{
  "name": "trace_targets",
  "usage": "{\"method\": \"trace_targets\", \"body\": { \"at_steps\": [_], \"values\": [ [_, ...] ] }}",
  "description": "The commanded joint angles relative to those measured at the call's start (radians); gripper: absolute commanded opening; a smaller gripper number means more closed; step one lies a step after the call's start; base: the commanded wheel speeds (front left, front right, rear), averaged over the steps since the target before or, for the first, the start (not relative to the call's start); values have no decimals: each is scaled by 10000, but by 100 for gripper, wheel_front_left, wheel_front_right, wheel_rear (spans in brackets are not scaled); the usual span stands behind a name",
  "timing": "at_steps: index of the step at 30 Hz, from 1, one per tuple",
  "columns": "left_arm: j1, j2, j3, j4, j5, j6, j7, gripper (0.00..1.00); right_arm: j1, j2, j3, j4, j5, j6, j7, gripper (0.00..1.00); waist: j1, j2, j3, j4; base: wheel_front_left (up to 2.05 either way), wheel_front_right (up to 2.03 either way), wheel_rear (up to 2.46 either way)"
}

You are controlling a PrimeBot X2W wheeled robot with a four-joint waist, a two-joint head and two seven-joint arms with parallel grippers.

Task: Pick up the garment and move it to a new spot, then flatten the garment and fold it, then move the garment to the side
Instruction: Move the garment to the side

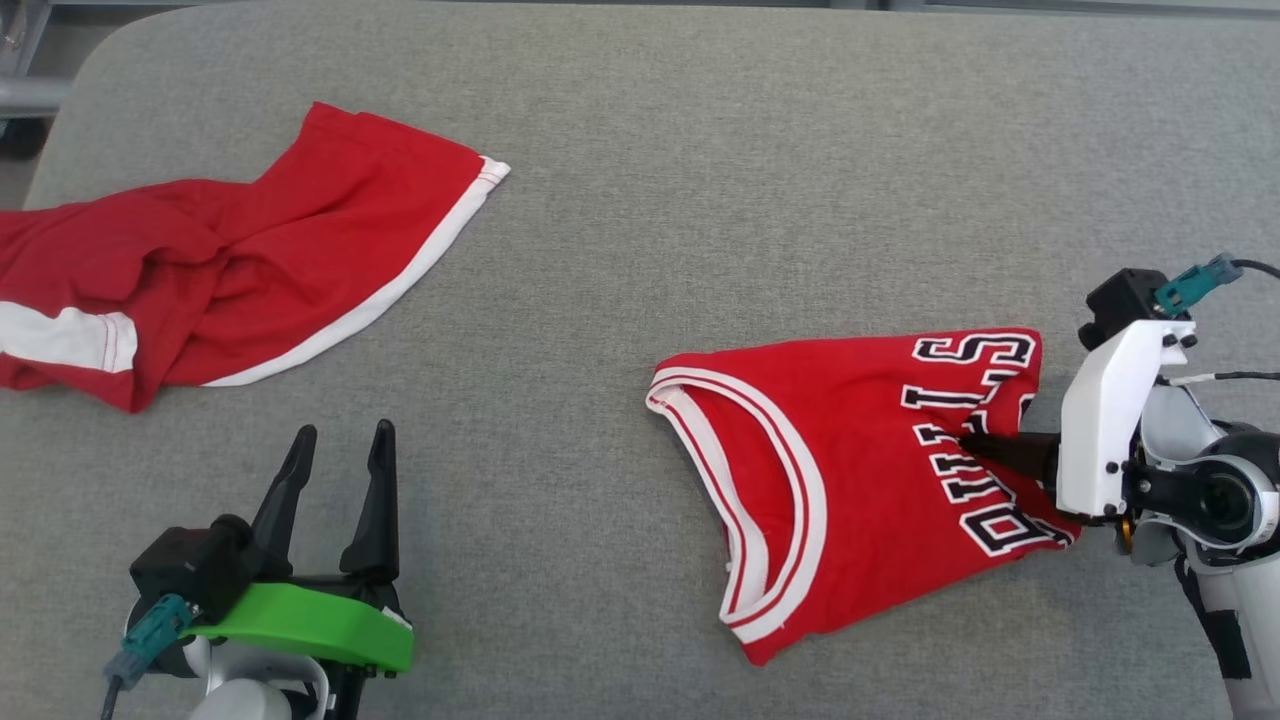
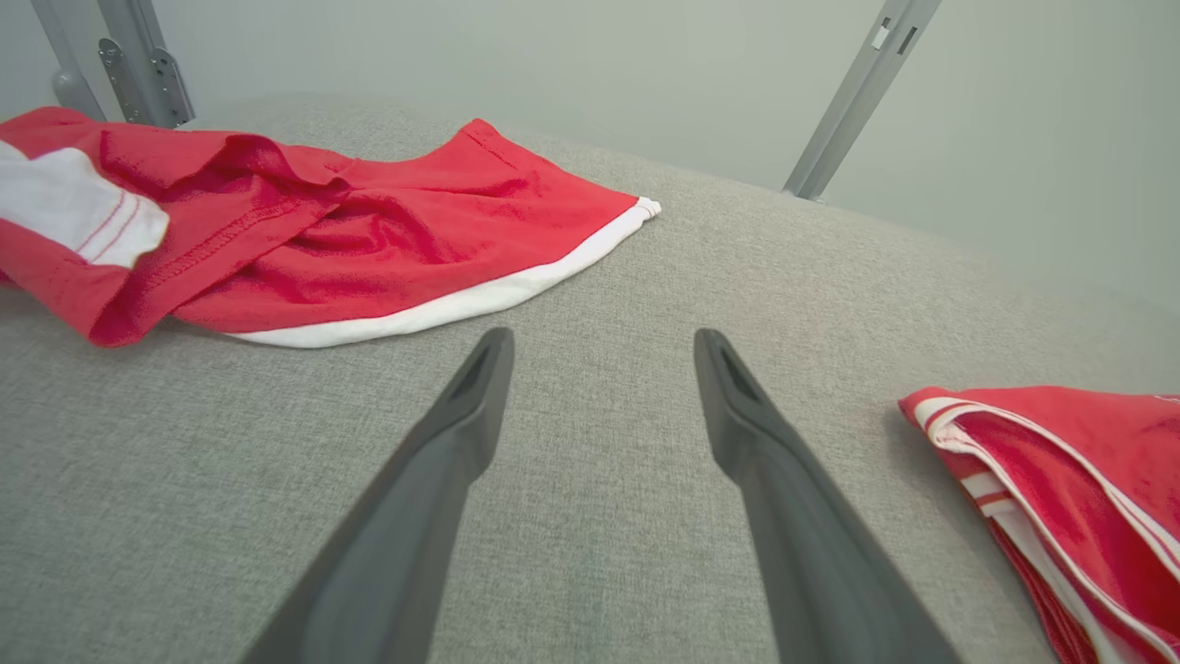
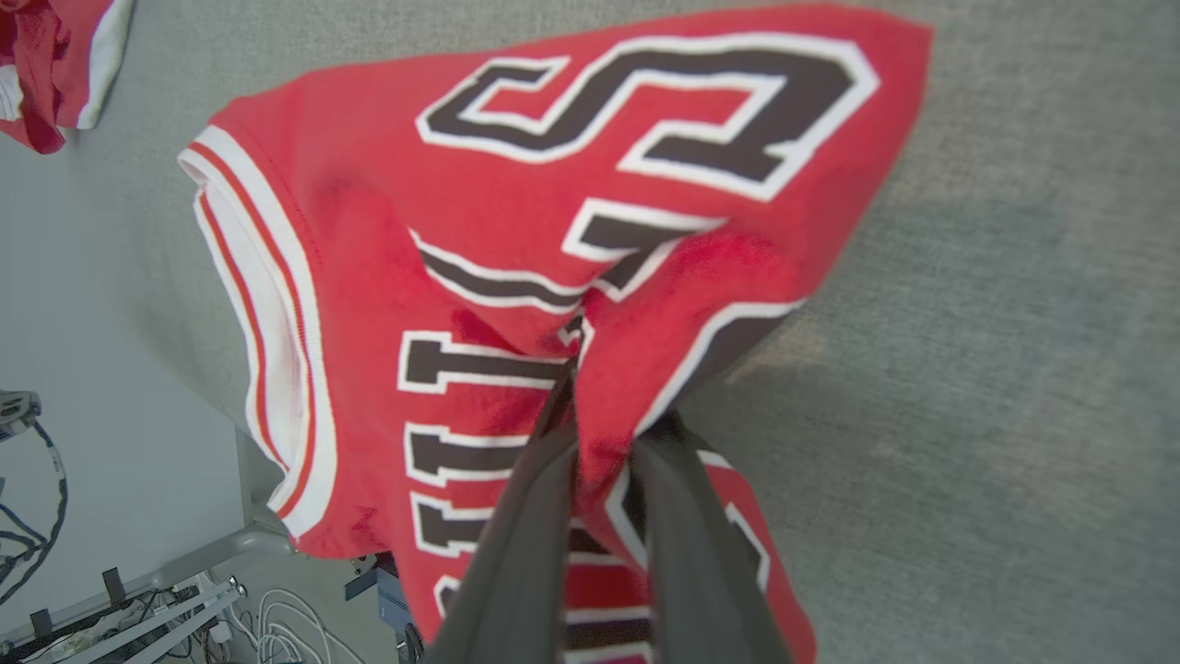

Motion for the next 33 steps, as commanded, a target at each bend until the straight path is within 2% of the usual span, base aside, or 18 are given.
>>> {"method": "trace_targets", "body": {
  "at_steps": [1, 5, 11, 18, 24, 33],
  "values": [
    [6, 95, 53, -76, 69, 37, -25, 100, -157, -74, -59, 4, -34, 4, -84, 0, 0, 0, 34, -203, 0, 0, 0],
    [135, 267, 102, -330, 158, 136, 11, 100, -232, -205, -104, 51, -142, 4, -377, 0, 0, 0, 57, -981, 0, 0, 0],
    [186, 647, 180, -790, 308, 345, 222, 100, 125, -310, 192, 70, -34, 4, -1067, 0, 0, 0, -35, -2665, 0, 0, 0],
    [-23, 1222, 270, -1622, 567, 632, 794, 100, 261, -791, 499, 370, -409, 4, -2521, 0, 0, 0, 412, -4383, 0, 0, 0],
    [-430, 1355, 116, -2031, 724, 691, 1188, 100, -371, -1335, 829, 974, -1134, 4, -3816, 0, 0, 0, 1011, -4423, 0, 0, 0],
    [-928, 1440, 24, -2429, 909, 833, 1566, 100, -2639, -2128, 475, 2629, -2554, 2, -5633, 0, 0, 0, 2094, -3588, 0, 0, 0]
  ]
}}
